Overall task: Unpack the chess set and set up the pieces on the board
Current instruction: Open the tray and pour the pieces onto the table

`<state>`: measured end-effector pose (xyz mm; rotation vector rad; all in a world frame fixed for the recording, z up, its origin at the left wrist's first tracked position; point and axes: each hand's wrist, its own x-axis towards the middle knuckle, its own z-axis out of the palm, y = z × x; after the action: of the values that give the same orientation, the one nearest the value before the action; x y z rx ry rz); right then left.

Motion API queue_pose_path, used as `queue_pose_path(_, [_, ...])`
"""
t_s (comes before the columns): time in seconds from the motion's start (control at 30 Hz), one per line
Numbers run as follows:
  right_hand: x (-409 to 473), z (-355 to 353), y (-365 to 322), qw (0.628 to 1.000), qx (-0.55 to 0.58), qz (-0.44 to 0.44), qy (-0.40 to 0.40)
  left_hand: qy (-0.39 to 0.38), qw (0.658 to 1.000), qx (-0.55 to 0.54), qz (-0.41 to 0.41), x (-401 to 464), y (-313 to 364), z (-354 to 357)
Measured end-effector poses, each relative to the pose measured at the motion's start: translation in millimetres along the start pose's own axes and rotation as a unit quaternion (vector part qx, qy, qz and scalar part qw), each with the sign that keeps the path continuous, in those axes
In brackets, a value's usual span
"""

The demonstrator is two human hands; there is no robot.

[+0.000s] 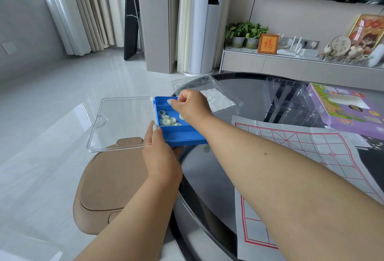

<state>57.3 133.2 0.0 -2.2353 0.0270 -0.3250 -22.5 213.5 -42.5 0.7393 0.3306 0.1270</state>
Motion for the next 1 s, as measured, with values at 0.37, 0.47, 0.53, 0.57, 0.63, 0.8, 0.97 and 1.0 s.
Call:
queue_pose_path(0.37, [2.9, -45.8, 43.0, 0.979, 0.069, 0.059, 0.182, 0.063, 0.997, -0.049, 0.021, 10.8, 6.1, -2.0])
queue_pose_path(0.47, [-6.3, -36.6, 69.4, 0.994, -0.032, 0.040, 0.092, 0.080, 0.995, -0.059, 0.029, 12.5, 6.1, -3.2])
queue_pose_path(0.53, [-9.0, -30.9, 75.0, 0.995, -0.090, 0.018, 0.045, 0.094, 0.993, -0.066, 0.032, 15.7, 5.9, -5.2])
queue_pose_path(0.57, [-9.7, -29.2, 74.9, 0.993, -0.116, 0.010, 0.022, 0.100, 0.992, -0.068, 0.033, 17.2, 5.5, -6.1])
queue_pose_path(0.63, [-10.2, -26.8, 74.3, 0.988, -0.154, 0.000, -0.020, 0.105, 0.991, -0.071, 0.035, 18.5, 4.6, -6.9])
queue_pose_path(0.8, [-12.0, -24.8, 78.0, 0.980, -0.183, 0.015, -0.079, 0.112, 0.991, -0.074, 0.030, 18.6, 2.0, -6.1])
queue_pose_path(0.97, [-13.0, -26.3, 80.5, 0.987, -0.141, 0.017, -0.072, 0.116, 0.990, -0.071, 0.027, 19.8, 1.0, -7.0])
queue_pose_path(1.0, [-13.6, -26.5, 80.6, 0.990, -0.123, 0.017, -0.069, 0.115, 0.991, -0.069, 0.028, 19.4, 1.0, -6.7])
